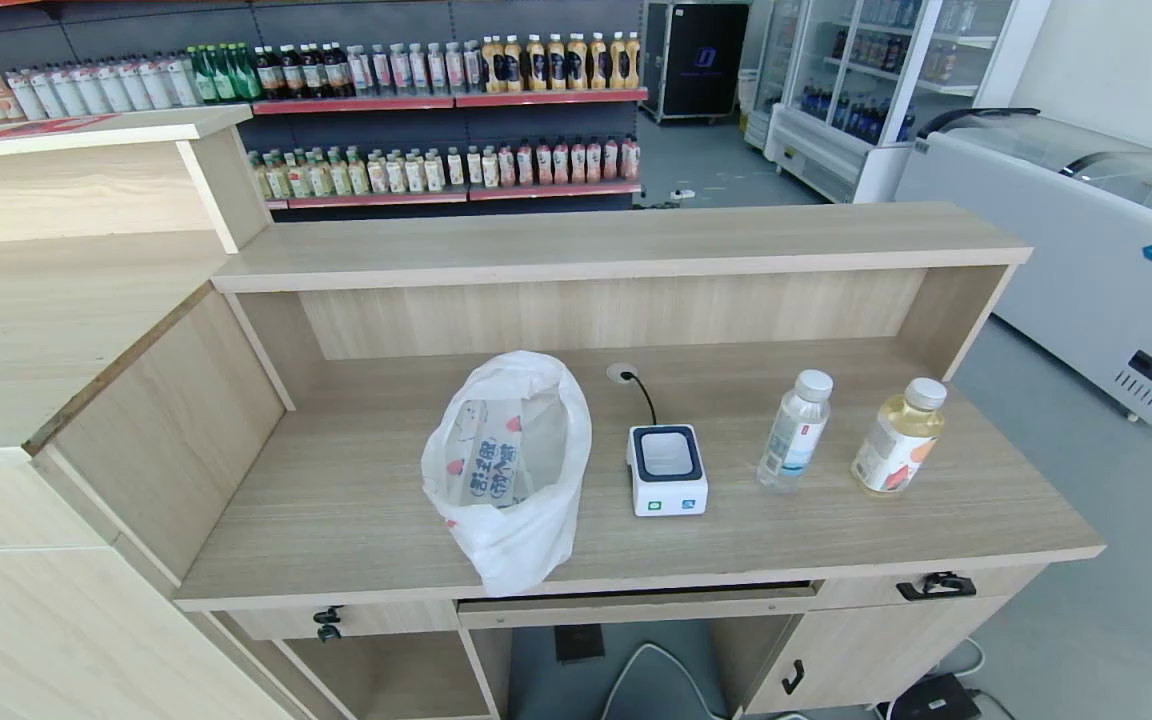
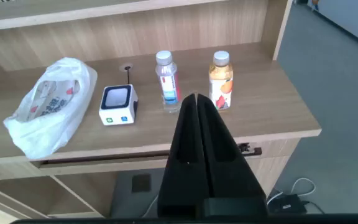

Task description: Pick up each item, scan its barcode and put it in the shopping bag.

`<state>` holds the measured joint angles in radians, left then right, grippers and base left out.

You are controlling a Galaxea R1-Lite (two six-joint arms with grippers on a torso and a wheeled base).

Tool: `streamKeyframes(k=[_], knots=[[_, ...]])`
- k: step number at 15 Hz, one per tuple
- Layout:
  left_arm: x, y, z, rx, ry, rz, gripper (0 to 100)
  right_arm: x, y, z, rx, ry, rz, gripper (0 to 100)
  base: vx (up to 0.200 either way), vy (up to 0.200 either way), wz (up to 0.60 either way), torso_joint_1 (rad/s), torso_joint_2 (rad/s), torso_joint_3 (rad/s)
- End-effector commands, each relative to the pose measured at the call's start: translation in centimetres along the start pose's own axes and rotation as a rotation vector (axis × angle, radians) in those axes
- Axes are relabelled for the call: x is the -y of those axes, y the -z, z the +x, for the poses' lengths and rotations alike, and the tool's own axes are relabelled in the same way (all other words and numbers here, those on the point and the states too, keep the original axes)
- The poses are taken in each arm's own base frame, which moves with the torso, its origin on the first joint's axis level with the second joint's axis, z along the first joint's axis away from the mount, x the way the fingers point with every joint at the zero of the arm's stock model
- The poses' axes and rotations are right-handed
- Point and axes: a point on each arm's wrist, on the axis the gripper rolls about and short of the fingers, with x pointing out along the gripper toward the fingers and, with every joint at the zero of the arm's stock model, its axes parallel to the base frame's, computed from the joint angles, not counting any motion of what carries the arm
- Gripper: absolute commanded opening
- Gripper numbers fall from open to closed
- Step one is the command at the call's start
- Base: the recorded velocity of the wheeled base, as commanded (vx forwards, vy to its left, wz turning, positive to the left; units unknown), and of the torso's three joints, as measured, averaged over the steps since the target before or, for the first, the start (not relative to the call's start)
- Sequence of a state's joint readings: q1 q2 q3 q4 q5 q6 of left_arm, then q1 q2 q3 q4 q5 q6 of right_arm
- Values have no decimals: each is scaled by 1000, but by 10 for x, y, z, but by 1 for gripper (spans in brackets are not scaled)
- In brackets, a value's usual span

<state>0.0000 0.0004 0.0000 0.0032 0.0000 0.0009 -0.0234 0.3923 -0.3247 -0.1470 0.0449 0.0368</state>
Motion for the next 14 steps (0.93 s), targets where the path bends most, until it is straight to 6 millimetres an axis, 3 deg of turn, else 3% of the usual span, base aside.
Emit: streamKeyframes(k=[1, 2, 4, 6, 10, 14], knots=[[0, 0, 0, 1, 0, 1, 100, 23, -48, 186, -159, 114, -7, 0, 0, 0, 0, 0, 0, 0], [0, 0, 0, 1, 0, 1, 100, 25, -41, 201, -169, 110, -4, 100, 0, 0, 0, 0, 0, 0], [0, 0, 0, 1, 0, 1, 100, 31, -12, 242, -183, 71, -7, 100, 0, 0, 0, 0, 0, 0], [0, 0, 0, 1, 0, 1, 100, 34, 26, 263, -238, 59, -55, 100, 0, 0, 0, 0, 0, 0], [0, 0, 0, 1, 0, -1, 100, 38, 92, 282, -352, 48, -68, 100, 0, 0, 0, 0, 0, 0], [0, 0, 0, 1, 0, 1, 100, 23, 116, 291, -407, -13, -90, 100, 0, 0, 0, 0, 0, 0]])
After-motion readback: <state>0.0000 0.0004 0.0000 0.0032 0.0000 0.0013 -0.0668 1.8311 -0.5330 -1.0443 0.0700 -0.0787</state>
